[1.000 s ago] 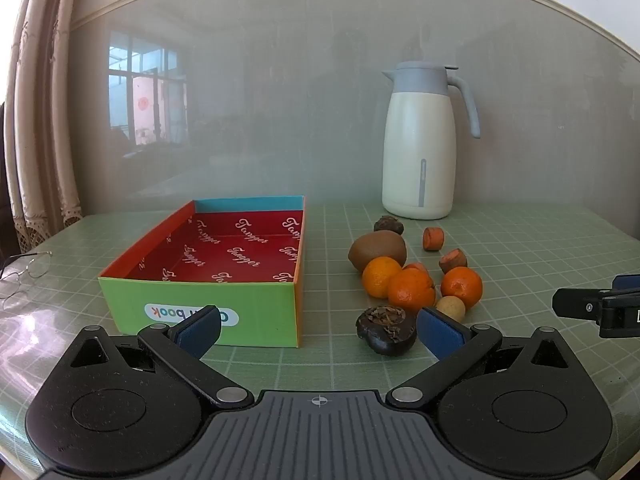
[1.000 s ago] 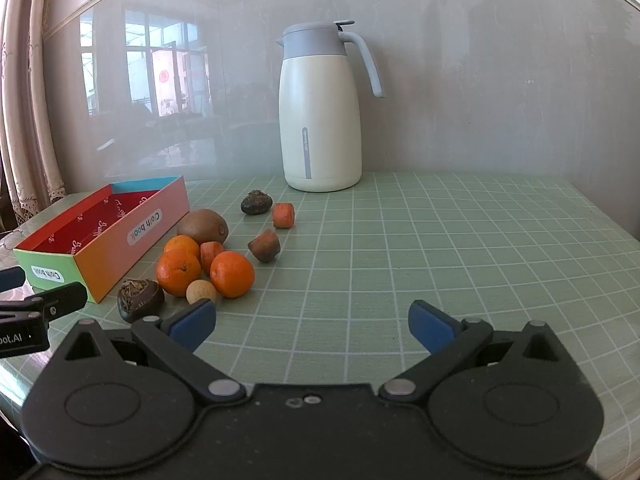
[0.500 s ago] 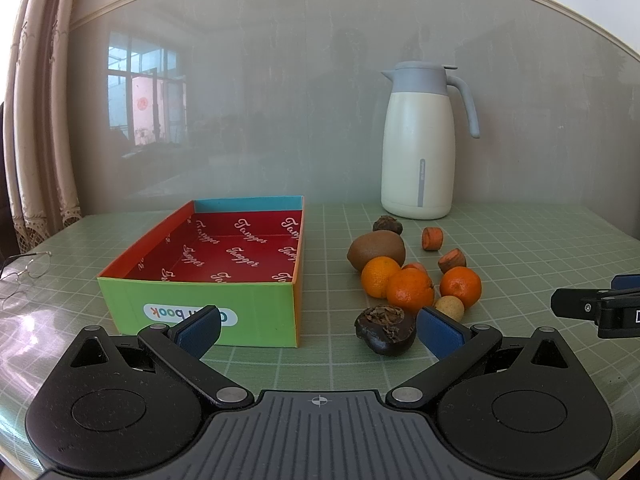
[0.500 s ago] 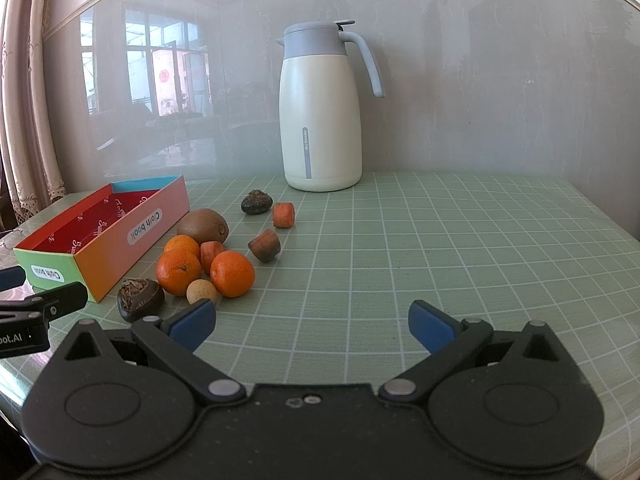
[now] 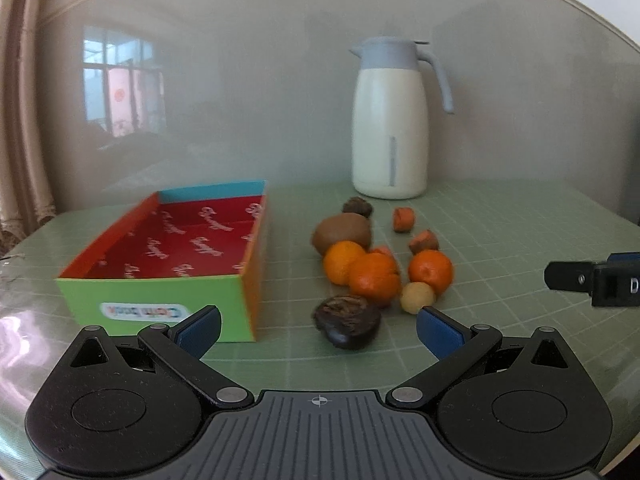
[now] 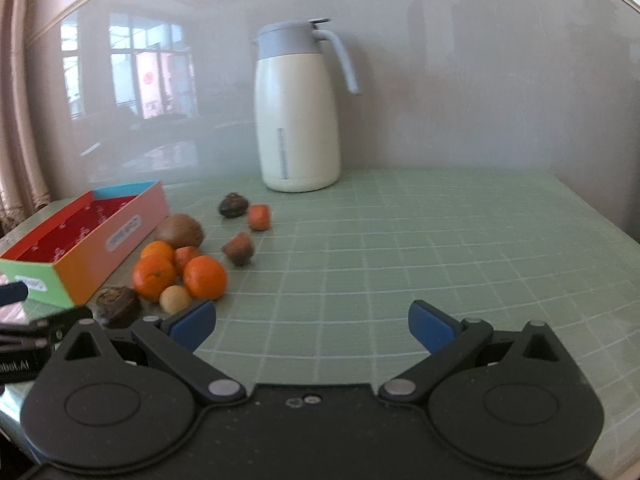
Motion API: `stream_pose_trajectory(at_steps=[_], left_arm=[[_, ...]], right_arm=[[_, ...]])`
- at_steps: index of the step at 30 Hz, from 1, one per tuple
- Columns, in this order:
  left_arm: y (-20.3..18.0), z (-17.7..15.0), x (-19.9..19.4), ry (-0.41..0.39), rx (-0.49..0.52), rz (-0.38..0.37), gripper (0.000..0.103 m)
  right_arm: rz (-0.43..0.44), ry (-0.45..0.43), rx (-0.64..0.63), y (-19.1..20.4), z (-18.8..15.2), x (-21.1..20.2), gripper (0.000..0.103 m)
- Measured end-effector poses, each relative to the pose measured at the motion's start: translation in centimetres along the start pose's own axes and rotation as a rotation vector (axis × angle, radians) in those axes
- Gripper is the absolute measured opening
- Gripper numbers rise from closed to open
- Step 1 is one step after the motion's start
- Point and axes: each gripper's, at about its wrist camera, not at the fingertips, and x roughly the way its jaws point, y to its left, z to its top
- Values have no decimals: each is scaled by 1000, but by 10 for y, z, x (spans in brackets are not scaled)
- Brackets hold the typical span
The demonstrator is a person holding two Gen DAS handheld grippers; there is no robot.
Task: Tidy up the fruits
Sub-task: 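Grasp the dark brown fruit with the left gripper, then carry the dark brown fruit into the red box and open the left gripper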
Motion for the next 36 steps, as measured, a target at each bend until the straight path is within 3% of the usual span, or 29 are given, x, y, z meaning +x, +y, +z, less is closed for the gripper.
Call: stream_pose_trajectory(at_steps=[7,10,16,17,19,27,32,36], left_arm=[[-20,3,19,45,27,-10,102],[-21,4,35,98,30,-5,73],[-18,6,54,134,19,7,71],[-19,6,56,138,21,8,67],[-18,6,57,143,11,-12,46],[-14,10,45,96,10,-19,46],[-5,19,24,23,-15,-13,46],[17,33,9,-61,-27,43,46]], right_arm=[[-57,-1,43,-17,12,7,103],[-68,3,41,-20,15,14,103],[-76,4,37,-25,19,22,103],[-75,4,37,-25,20,24,103],[-73,9,48,-26,21,27,103],[-68,23,61,-23,20,36,103],[-67,29,54,-17,20,39,103],[-61,34,61,-12,19,41,103]])
